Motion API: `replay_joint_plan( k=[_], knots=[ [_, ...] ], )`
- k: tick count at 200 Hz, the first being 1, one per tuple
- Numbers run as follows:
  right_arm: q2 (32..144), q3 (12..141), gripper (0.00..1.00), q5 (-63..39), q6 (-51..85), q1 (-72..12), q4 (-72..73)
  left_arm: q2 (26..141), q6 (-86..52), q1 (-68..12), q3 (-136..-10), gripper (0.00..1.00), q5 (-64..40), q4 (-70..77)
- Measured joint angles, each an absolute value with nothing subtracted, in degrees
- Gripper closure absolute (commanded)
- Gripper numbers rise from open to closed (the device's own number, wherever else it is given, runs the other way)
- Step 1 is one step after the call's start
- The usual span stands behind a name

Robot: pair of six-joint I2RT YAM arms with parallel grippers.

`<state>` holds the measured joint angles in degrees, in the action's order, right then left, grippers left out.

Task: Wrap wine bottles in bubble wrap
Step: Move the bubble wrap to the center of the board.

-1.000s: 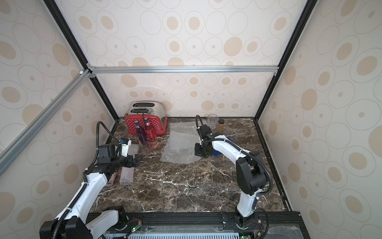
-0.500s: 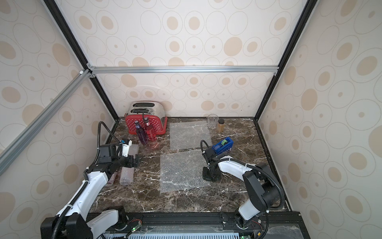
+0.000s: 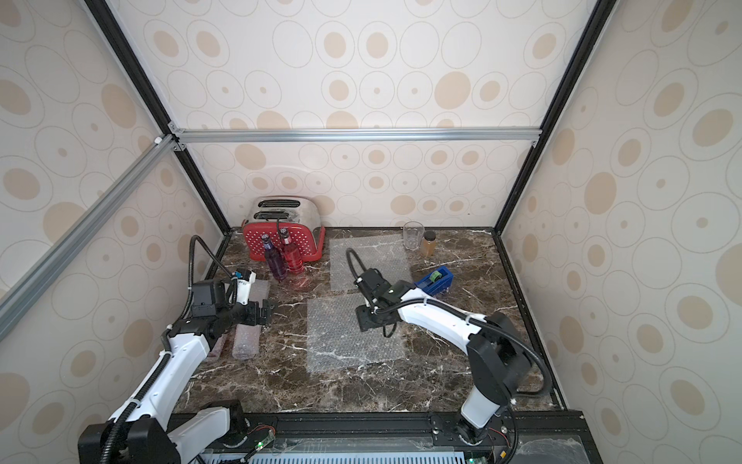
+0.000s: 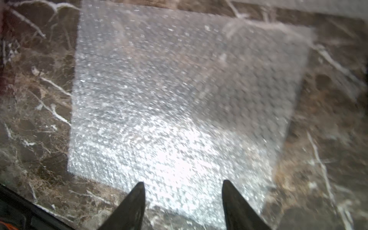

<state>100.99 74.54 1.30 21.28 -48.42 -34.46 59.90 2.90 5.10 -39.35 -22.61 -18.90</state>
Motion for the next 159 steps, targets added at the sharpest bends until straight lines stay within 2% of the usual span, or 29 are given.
replay_joint_plan(
  k=[34, 78, 159],
  knots=[
    [109.5, 76.8, 0.25, 2.4, 10.3, -53.6, -28.9, 59.6, 2.4, 5.1, -39.7, 0.00, -22.6, -18.9],
    [117.7, 81.6, 0.23, 2.7, 1.0, -54.0, -26.6, 59.6, 2.3, 5.1, -39.8, 0.01, -22.6, -18.9],
    [121.4, 86.0, 0.23, 11.0, 6.2, -53.9, -24.1, 60.1, 1.2, 5.2, -43.9, 0.01, -21.2, -20.3]
  ],
)
